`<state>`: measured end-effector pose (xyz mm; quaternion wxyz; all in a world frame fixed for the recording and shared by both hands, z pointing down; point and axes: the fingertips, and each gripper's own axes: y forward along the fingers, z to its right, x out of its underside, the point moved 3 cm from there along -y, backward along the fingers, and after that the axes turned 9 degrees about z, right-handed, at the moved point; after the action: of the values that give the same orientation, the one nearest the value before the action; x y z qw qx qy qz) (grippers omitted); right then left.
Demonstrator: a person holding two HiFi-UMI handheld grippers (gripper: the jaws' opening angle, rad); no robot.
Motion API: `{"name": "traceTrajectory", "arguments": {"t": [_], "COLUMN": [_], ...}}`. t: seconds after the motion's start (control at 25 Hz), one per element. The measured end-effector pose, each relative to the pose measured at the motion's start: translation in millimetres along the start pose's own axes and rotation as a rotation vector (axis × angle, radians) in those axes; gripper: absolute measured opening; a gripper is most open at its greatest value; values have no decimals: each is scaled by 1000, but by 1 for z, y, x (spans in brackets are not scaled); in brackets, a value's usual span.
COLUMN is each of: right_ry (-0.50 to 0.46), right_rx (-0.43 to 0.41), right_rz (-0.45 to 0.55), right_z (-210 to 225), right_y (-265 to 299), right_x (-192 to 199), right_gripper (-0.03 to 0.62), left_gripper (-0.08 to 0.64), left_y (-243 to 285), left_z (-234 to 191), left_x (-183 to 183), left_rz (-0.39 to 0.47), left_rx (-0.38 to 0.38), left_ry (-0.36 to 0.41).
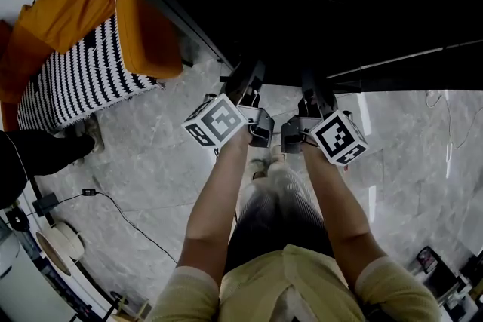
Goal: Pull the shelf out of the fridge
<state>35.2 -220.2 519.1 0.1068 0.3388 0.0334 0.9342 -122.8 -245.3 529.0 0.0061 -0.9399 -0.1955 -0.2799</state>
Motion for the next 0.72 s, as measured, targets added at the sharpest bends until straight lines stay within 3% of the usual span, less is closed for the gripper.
{"name": "traceTrajectory", "arguments": {"t": [0.16, 0.72], "right_ry": [-3, -59], "right_rx": [-5, -29], "right_rz": [-8, 4], "right_z": [1, -9], "right_y": [-2, -25], "right_x": [2, -1], "right_gripper": [126, 127], "left_gripper": [101, 92], "left_y": [0, -25], "left_z": [1, 10], "left_x": [2, 4], "left_rz": [-9, 36], "left_rx": [34, 83], "left_ry": [-23, -7]}}
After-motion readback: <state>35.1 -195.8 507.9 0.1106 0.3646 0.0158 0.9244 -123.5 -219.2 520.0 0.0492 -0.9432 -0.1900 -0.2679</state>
